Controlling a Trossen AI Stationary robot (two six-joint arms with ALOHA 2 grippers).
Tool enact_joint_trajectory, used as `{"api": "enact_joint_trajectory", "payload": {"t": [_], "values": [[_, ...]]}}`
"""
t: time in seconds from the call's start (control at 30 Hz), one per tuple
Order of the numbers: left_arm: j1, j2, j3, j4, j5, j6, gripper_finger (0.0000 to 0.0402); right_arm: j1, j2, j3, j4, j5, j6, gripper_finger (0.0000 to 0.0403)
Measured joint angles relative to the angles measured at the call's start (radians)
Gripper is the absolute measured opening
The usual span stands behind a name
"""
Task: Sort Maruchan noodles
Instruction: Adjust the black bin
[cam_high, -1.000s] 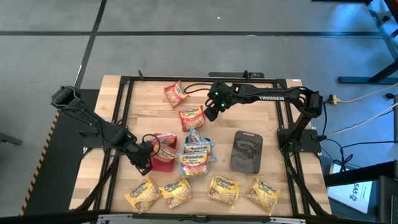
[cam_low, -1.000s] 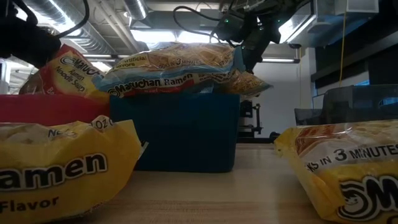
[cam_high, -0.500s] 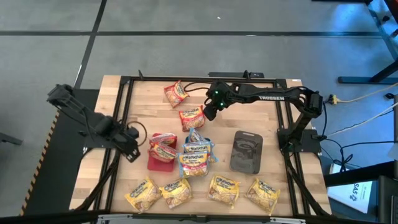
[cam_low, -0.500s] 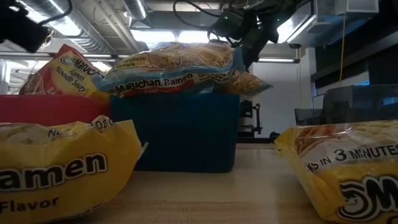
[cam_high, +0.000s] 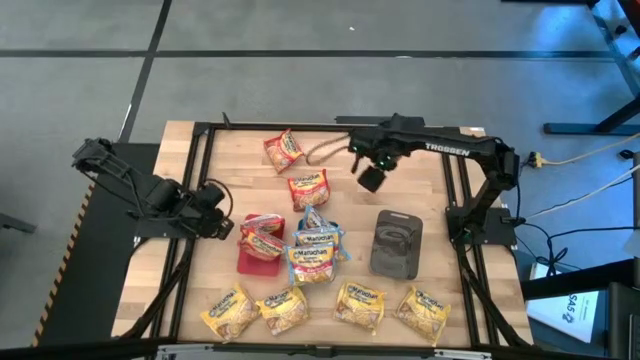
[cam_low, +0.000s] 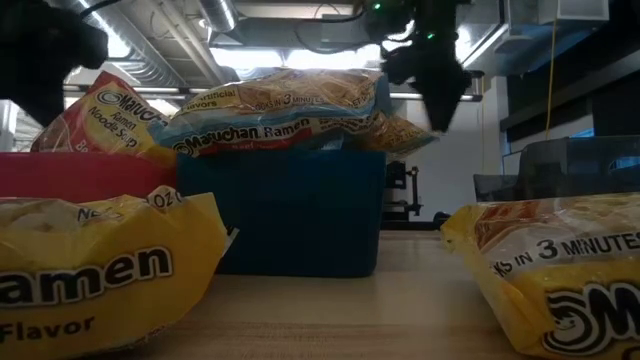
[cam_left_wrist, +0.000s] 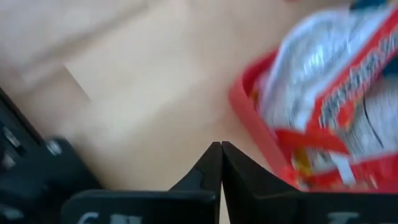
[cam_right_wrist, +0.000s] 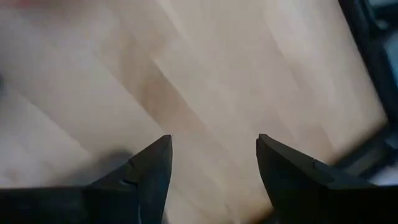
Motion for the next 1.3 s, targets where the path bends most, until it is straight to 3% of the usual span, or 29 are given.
{"api": "enact_joint_trajectory", "payload": {"t": [0.17,0.4,0.63,1.1,1.3], "values": [[0.054,-0.004,0.000,-0.035,-0.109,0.012,0.0000,0.080,-0.075,-0.056,-0.113,0.018,0.099,0.0230],[0.185,-0.015,0.000,-0.023,-0.131,0.113,0.0000,0.233,-0.263,-0.183,-0.116,-0.014,0.345,0.0230],[0.274,-0.016,0.000,0.080,-0.123,0.272,0.0000,0.363,-0.367,-0.414,-0.095,-0.043,0.581,0.0226],[0.342,-0.016,0.000,0.140,-0.102,0.355,0.0000,0.376,-0.367,-0.675,0.038,-0.024,0.859,0.0082],[0.341,-0.016,0.000,0.140,-0.089,0.355,0.0000,0.376,-0.367,-0.684,0.048,-0.121,0.854,0.0047]]}}
